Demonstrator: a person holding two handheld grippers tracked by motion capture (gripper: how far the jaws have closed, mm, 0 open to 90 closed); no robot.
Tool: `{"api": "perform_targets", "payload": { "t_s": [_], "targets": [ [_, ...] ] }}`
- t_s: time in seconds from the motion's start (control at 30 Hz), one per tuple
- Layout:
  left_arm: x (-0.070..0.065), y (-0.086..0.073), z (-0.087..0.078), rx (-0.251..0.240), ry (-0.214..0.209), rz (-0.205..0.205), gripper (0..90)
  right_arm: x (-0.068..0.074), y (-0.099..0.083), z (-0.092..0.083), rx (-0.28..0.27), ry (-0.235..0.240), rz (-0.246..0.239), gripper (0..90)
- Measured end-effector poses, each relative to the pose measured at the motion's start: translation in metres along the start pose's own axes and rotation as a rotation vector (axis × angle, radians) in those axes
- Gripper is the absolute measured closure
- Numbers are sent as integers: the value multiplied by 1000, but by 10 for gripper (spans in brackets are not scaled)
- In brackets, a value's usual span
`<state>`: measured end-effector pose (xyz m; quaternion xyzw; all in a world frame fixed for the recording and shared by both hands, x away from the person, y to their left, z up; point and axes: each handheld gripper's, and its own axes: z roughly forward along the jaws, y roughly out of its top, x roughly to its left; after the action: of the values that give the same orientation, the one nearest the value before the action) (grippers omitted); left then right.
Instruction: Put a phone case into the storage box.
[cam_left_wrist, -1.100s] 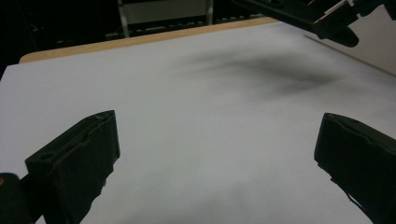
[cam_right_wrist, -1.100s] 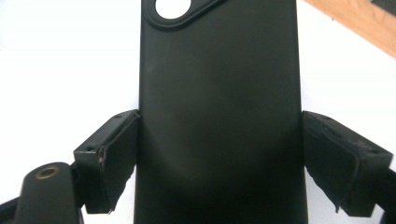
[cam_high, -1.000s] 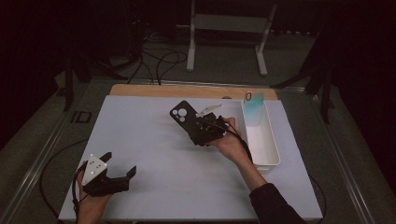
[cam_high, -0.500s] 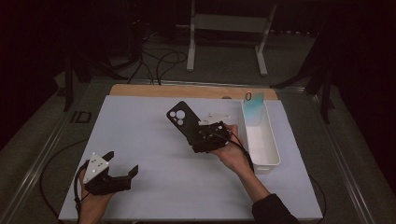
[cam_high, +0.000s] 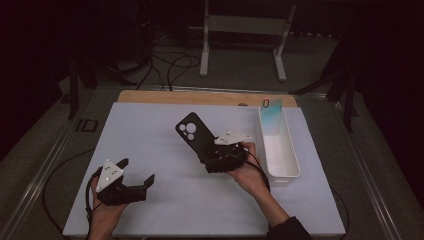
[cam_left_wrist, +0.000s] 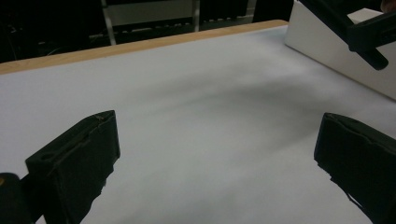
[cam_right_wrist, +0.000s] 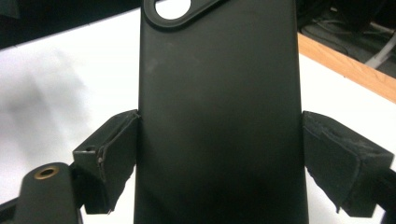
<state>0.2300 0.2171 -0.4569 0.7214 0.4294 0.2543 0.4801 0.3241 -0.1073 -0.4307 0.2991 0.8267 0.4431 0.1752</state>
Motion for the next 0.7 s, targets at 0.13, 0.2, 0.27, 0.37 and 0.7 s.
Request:
{"api": "perform_targets", "payload": {
  "t_s": [0.13, 0.2, 0.27, 0.37, 0.7],
  "targets": [
    [-5, 9, 3, 12, 6, 11, 11, 4, -2, -7, -27, -4, -1, 150],
    [-8, 14, 5, 8, -13, 16, 11, 6, -1, -10, -34, 1, -1, 150],
    [-12, 20, 8, 3, -29, 24, 11, 9, -1, -13, -43, 0, -6, 149],
    [-19, 29, 11, -5, -50, 37, 11, 14, -1, -19, -74, 7, -14, 149],
    [-36, 52, 25, -27, -152, -5, 48, 27, -2, -18, -107, 41, -42, 149]
  ]
}}
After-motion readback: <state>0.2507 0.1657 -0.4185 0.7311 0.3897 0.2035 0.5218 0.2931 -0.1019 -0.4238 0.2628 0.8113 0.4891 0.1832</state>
